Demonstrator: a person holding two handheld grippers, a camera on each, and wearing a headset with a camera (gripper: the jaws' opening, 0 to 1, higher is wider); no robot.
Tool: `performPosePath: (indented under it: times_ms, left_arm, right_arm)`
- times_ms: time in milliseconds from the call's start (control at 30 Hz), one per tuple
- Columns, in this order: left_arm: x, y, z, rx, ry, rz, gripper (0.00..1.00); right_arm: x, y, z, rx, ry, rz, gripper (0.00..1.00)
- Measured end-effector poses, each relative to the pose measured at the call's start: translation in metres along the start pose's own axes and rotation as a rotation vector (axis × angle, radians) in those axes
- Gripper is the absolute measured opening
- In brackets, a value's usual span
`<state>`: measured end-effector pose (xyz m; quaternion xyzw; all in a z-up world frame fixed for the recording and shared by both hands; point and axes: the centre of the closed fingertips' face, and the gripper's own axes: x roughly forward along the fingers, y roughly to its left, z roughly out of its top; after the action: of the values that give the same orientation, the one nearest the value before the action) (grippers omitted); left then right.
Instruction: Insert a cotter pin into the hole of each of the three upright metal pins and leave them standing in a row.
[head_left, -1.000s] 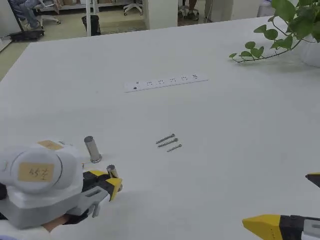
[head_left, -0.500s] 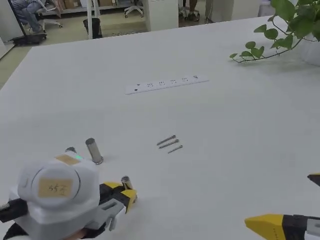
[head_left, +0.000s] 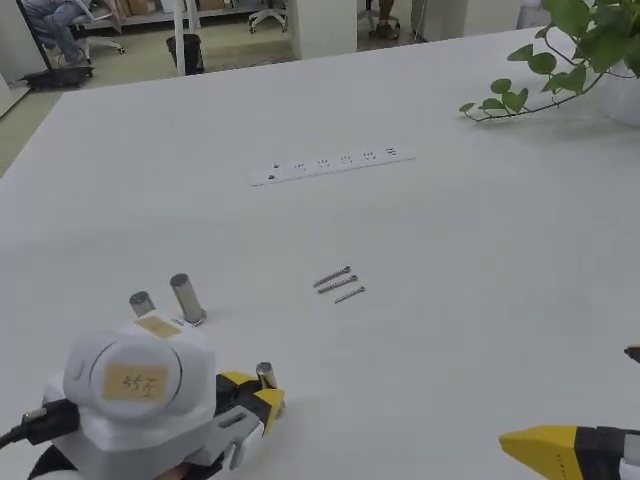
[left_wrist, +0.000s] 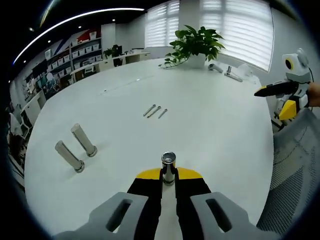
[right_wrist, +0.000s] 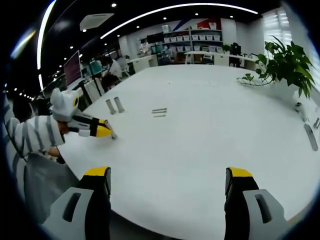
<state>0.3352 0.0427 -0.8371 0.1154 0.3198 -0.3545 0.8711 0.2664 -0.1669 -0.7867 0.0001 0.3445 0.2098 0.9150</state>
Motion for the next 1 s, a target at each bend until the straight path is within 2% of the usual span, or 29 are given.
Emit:
performPosePath:
  times_ms: [67,167,233,333,433,767,867,1000]
  left_arm:
    - [0.0007,-0.0008,-0.0005,0.021,0.000,-0.002,0.07]
    - [0.0019,-0.0018,-0.0014,0.017,0.003,-0.007,0.07]
    - [0.0016,-0.0039,-0.0011,0.041,0.003,-0.010,0.07]
    - [0.0019,-0.0075,-0.0006,-0.006,-0.012,-0.026,0.07]
    - [0.0012,-0.0083,-0.0011,0.025,-0.014,-0.023,0.07]
    - [0.0014,-0.0052,-0.0011,-0.002,-0.021,-0.024,0.07]
    - [0.0010,-0.0056,-0.0008,0.042,-0.021,-0.019,0.07]
    - [0.0017,-0.0050,-0.0014,0.062,-0.017,-0.019,0.08]
  right_arm:
    - [-0.0003,0.0003,-0.0007,0.003,0.000,-0.001,0.96]
    - [-0.0006,0.0006,-0.0019,0.005,0.001,-0.002,0.96]
    - [-0.0007,0.0010,-0.0021,0.005,0.001,-0.003,0.96]
    - [-0.0009,0.0018,-0.0020,0.003,0.001,-0.002,0.96]
    - [-0.0009,0.0027,-0.0020,0.000,0.003,-0.002,0.96]
    - [0.0001,0.0068,0.0029,-0.010,-0.013,0.010,0.96]
    - [0.0005,0.0072,0.0024,-0.009,-0.011,0.010,0.96]
    - [0.0007,0.0074,0.0017,-0.007,-0.009,0.009,0.96]
